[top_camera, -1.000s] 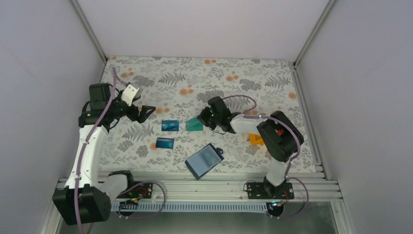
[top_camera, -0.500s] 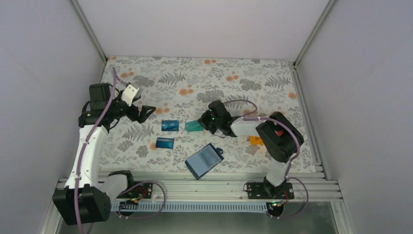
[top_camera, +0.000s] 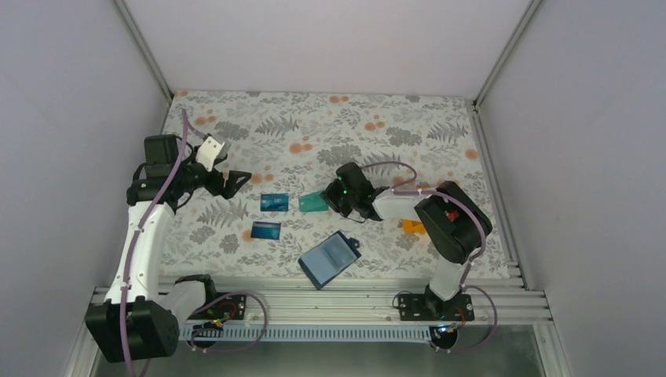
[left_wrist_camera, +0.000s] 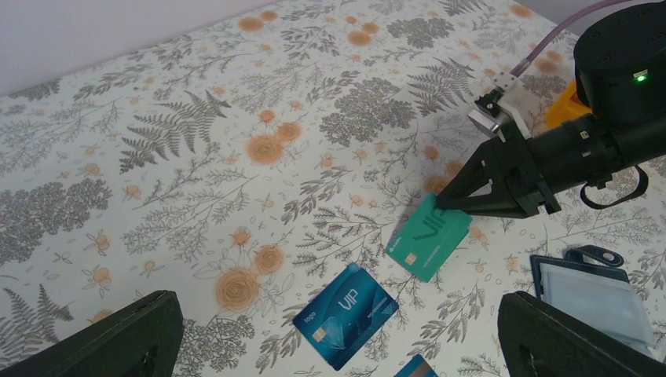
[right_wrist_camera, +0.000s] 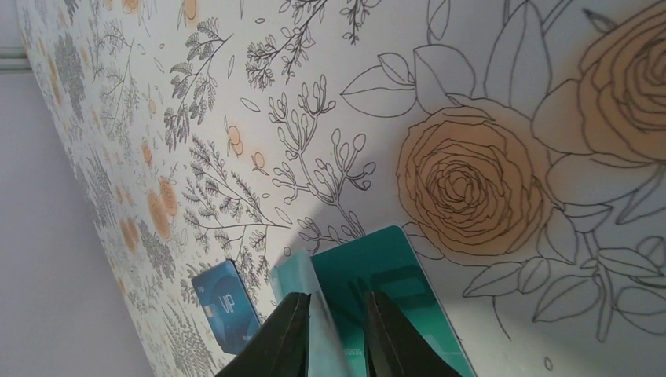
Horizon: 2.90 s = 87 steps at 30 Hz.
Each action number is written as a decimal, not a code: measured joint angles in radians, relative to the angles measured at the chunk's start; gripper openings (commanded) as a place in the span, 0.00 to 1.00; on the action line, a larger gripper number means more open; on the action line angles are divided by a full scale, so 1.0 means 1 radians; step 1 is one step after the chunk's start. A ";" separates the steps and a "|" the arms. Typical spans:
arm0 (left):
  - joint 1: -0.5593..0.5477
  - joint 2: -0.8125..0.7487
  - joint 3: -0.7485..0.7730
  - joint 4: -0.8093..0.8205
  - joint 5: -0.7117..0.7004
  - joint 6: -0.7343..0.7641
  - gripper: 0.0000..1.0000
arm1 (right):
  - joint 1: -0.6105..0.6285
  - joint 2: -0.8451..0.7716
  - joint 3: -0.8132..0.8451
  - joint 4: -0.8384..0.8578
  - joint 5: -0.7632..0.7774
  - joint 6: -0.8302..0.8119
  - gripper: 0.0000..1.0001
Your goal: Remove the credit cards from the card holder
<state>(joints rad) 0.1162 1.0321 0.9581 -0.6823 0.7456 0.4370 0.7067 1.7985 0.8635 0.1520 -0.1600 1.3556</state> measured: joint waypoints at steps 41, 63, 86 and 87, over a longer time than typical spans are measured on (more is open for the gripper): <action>0.027 -0.001 -0.008 0.000 0.023 0.000 1.00 | 0.536 -0.024 0.324 -1.015 0.160 -0.759 0.82; 0.032 -0.005 -0.015 0.000 0.042 0.000 1.00 | 0.529 0.085 0.362 -1.006 0.236 -0.728 0.20; 0.040 -0.002 -0.015 0.000 0.061 -0.005 1.00 | 0.312 -0.278 0.220 -0.734 0.187 -0.666 0.04; 0.040 -0.002 -0.015 0.000 0.068 -0.004 1.00 | 0.302 -0.298 0.210 -0.717 0.182 -0.660 0.04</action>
<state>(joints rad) 0.1562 1.0306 0.9432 -0.6827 0.8135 0.4328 1.0084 1.5002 1.0733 -0.5652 0.0223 0.6956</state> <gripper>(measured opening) 0.998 0.046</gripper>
